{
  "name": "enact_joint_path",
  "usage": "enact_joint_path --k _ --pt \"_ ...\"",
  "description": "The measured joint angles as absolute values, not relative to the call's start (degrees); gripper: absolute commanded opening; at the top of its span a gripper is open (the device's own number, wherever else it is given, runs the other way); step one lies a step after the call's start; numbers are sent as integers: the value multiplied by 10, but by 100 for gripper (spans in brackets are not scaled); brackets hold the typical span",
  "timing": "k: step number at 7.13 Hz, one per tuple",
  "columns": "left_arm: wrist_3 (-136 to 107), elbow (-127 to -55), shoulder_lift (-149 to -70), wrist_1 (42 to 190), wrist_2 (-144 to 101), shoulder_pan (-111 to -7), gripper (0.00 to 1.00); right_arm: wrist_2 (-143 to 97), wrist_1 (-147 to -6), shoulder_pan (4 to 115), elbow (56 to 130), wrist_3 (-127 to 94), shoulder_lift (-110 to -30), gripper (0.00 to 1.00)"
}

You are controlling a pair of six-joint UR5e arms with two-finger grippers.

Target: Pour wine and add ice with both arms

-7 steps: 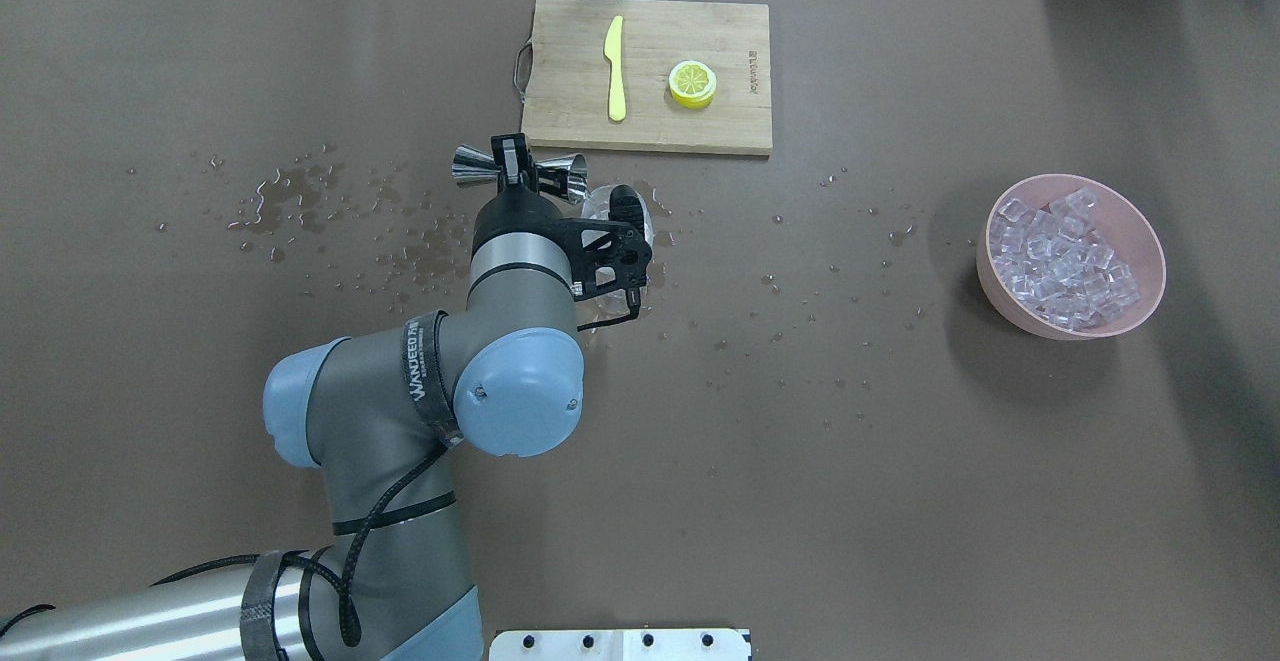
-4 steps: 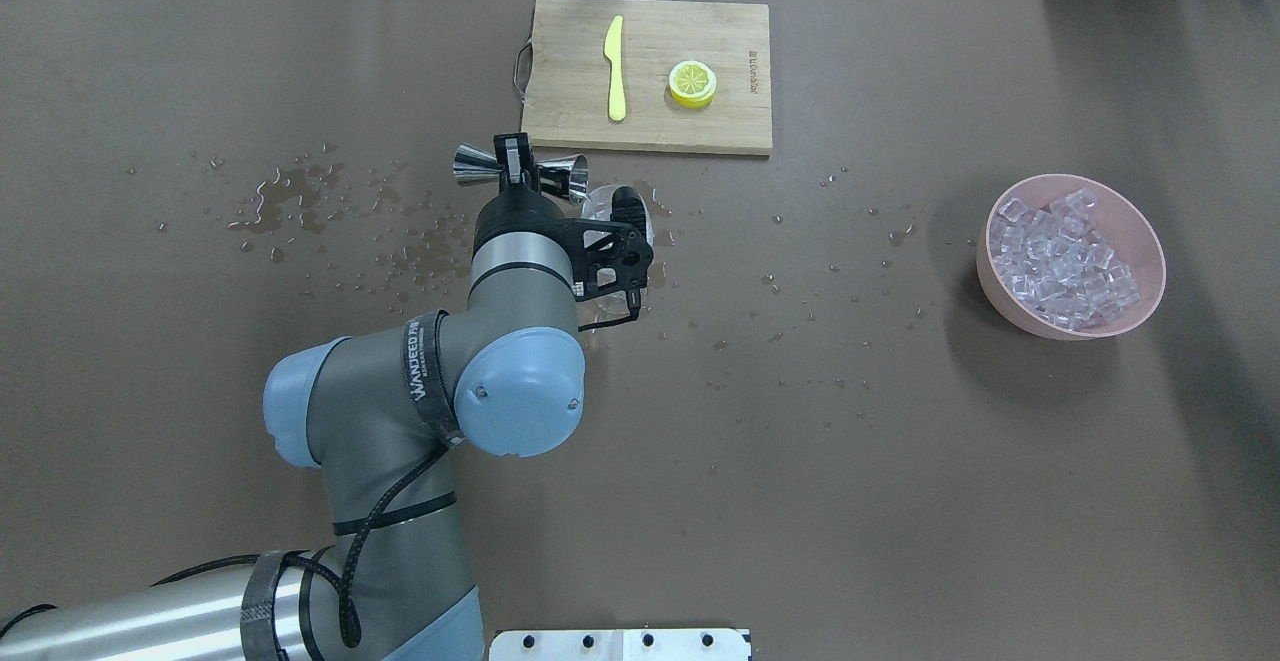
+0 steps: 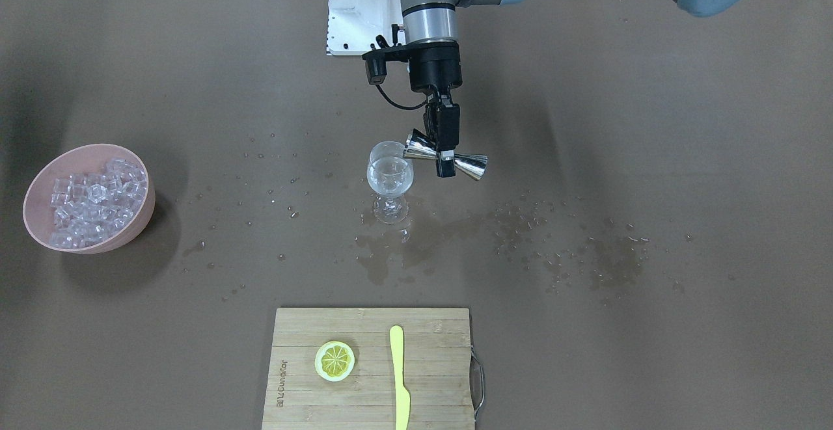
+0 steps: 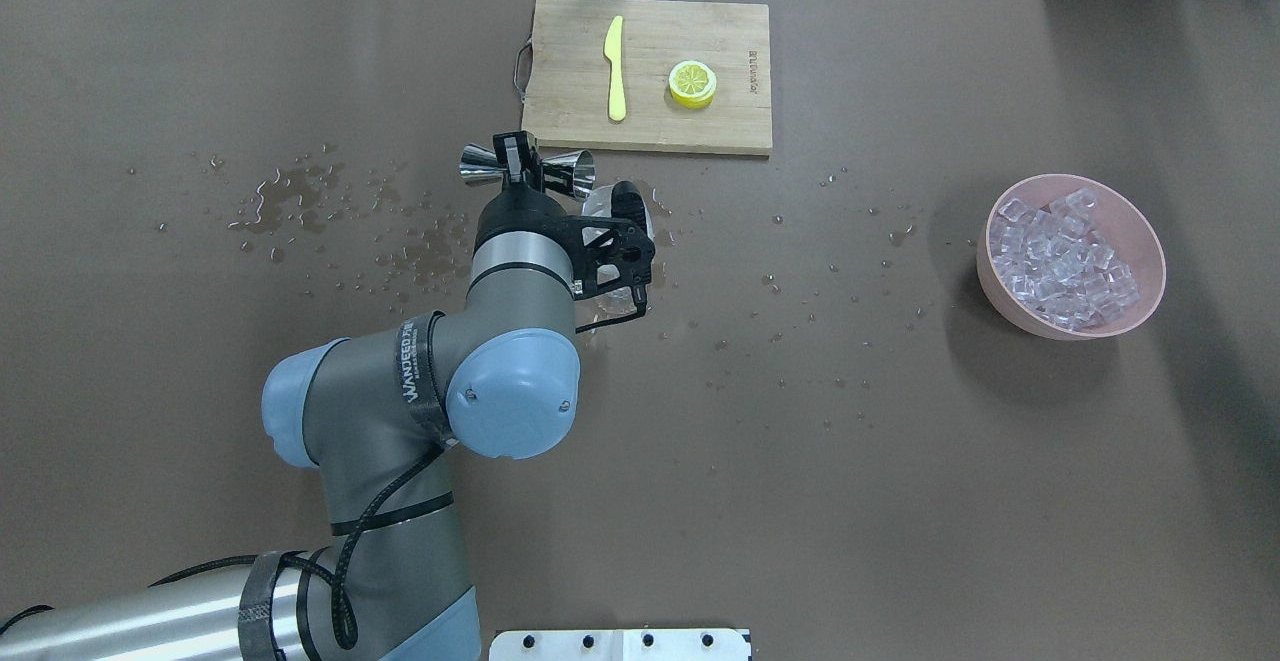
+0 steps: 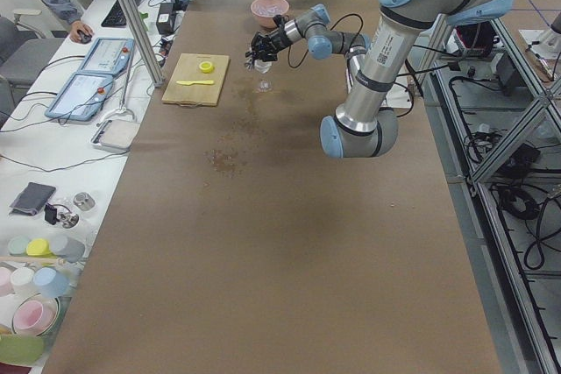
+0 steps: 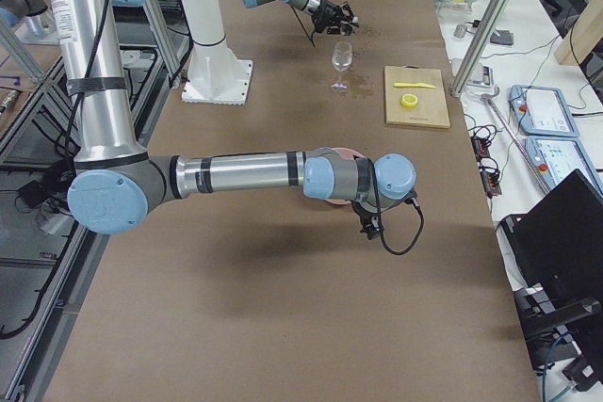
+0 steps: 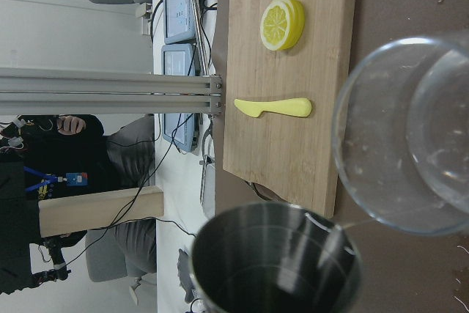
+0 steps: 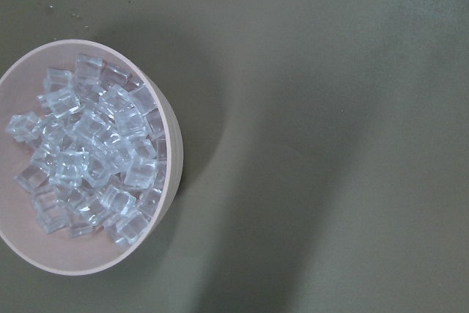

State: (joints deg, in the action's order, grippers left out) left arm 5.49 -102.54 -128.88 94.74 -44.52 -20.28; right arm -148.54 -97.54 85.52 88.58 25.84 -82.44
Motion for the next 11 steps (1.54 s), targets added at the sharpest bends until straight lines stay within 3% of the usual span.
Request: enact_joint_path --k 4,7,9,11 --pt "-158 -1041 -1189 1146 -465 -250 0 -1485 -975 855 886 258 -824 100" --pt "-331 -1033 -1083 1285 -619 -364 0 -1485 -974 855 889 258 -820 100" --pt "-385 -980 -1022 1366 -722 -446 0 -1485 -970 855 895 257 -818 100" --pt "-441 -861 -989 1523 -805 -502 0 -1485 -959 855 904 257 -821 100"
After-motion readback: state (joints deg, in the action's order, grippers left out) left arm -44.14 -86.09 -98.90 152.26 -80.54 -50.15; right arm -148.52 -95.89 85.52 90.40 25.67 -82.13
